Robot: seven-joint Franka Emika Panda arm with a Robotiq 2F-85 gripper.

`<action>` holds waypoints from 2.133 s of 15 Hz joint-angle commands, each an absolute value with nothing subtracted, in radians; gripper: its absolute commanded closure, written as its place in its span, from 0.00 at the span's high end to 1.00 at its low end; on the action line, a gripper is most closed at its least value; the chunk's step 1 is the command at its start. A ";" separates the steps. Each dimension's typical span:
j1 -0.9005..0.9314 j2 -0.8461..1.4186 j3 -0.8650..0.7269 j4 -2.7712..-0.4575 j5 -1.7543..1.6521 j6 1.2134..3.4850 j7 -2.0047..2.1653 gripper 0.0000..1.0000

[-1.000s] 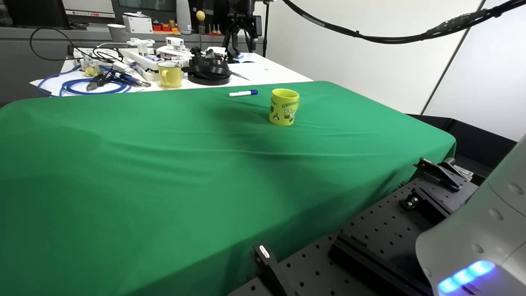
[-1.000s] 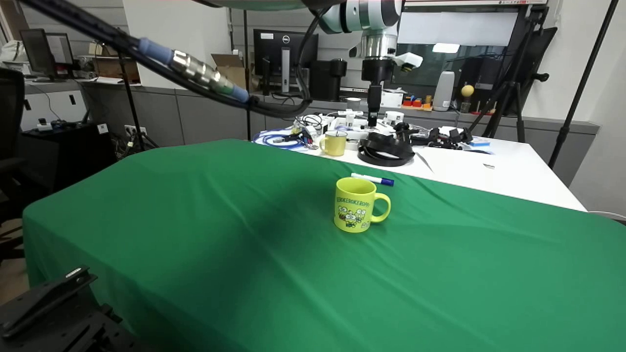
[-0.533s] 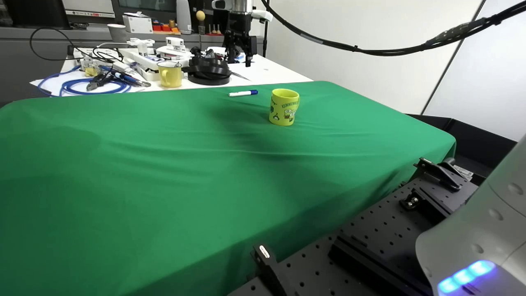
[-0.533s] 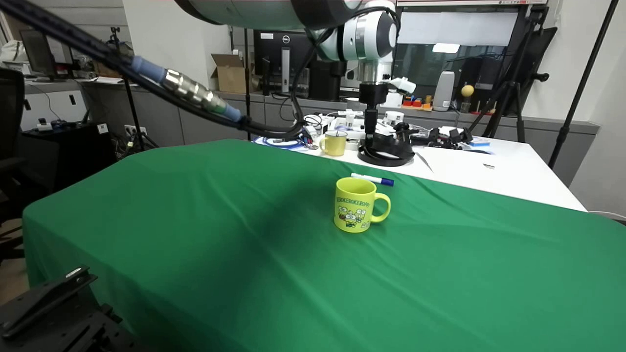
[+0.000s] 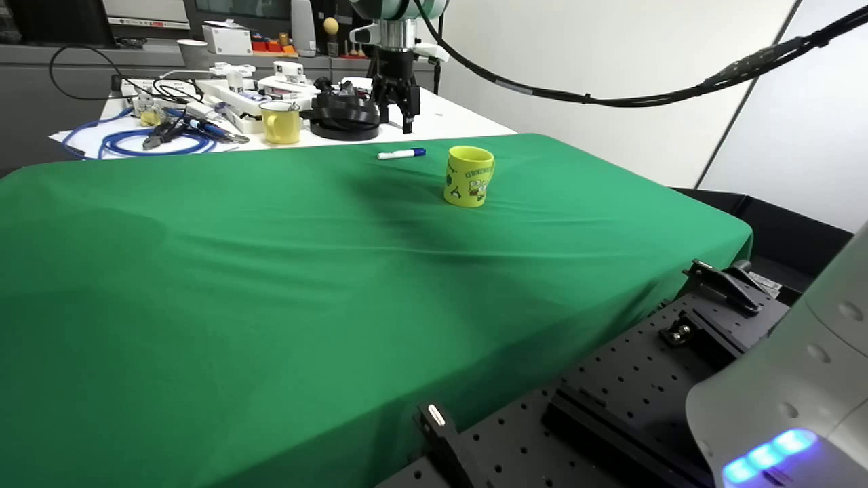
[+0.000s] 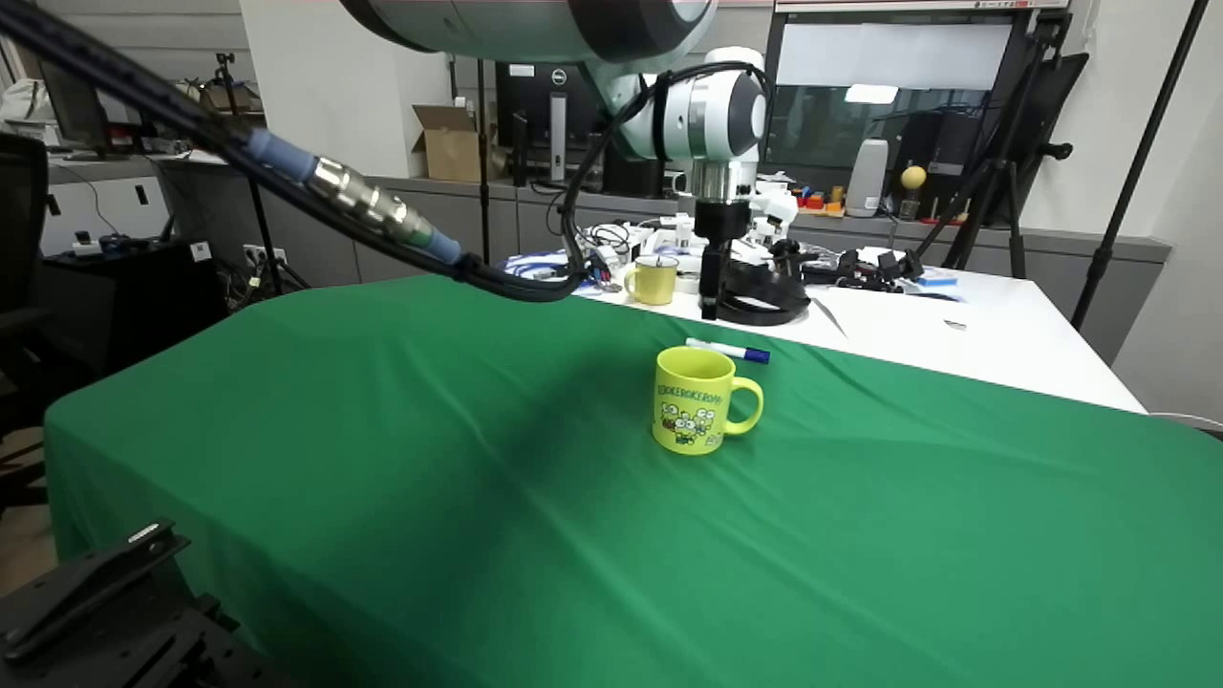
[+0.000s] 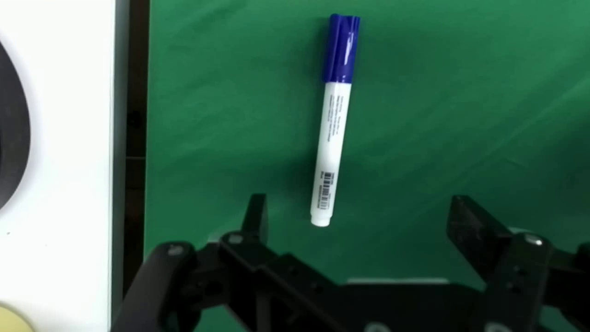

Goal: Put the marker in the mug

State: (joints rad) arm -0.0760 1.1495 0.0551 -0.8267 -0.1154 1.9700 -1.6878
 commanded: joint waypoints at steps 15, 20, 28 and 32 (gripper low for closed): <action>-0.085 1.098 0.027 -1.036 -0.125 2.081 -1.626 0.48; -0.085 1.082 0.025 -1.049 -0.128 2.083 -1.626 0.14; -0.090 1.040 0.023 -1.064 -0.124 2.045 -1.613 0.00; -0.096 1.028 0.025 -1.072 -0.120 2.025 -1.612 0.39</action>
State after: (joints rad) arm -0.0919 1.0709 0.0283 -1.0236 -0.1175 2.0356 -1.6467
